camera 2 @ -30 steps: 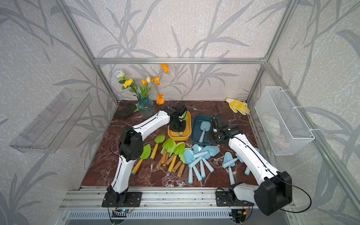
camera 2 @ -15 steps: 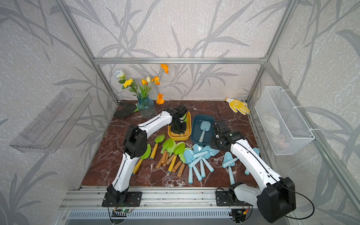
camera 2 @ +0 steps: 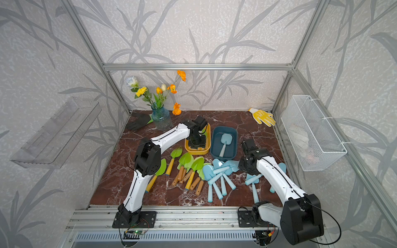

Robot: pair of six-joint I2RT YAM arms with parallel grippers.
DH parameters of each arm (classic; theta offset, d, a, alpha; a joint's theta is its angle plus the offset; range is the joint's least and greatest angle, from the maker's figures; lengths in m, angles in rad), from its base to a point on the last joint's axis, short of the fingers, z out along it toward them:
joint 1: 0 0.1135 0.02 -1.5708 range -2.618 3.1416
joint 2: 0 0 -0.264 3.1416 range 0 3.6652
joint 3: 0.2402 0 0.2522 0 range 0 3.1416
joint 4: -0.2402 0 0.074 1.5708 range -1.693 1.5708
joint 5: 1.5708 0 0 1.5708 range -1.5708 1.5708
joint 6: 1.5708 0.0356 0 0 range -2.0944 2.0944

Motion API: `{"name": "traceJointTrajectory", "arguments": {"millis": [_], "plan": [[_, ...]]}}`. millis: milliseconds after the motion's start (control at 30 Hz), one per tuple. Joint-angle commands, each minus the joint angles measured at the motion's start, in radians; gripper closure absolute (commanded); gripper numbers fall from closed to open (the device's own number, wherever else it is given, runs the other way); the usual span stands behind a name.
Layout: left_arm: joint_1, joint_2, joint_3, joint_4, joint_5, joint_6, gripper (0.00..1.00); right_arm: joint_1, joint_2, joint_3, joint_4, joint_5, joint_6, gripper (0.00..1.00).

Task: Sort the small shovels by color and place them into the storage box
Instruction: Place the shovel in the storage box, then pick up the shovel from the center of the board.

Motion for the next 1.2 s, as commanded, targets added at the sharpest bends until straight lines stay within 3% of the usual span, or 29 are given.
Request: {"name": "traceJointTrajectory", "arguments": {"millis": [0, 200, 433, 1167], "plan": [[-0.015, -0.16, -0.061, 0.03, -0.078, -0.01, 0.49, -0.075, -0.041, -0.042, -0.064, 0.027, 0.033, 0.69], [-0.018, -0.311, -0.278, 0.119, -0.116, -0.048, 0.48, -0.176, -0.054, -0.1, -0.042, 0.007, 0.008, 0.68], [-0.019, -0.375, -0.42, 0.154, -0.116, -0.064, 0.47, -0.186, 0.038, -0.076, -0.006, -0.042, 0.012, 0.68], [-0.02, -0.434, -0.522, 0.176, -0.146, -0.074, 0.47, -0.184, 0.254, -0.096, 0.152, -0.11, 0.042, 0.73]]}}
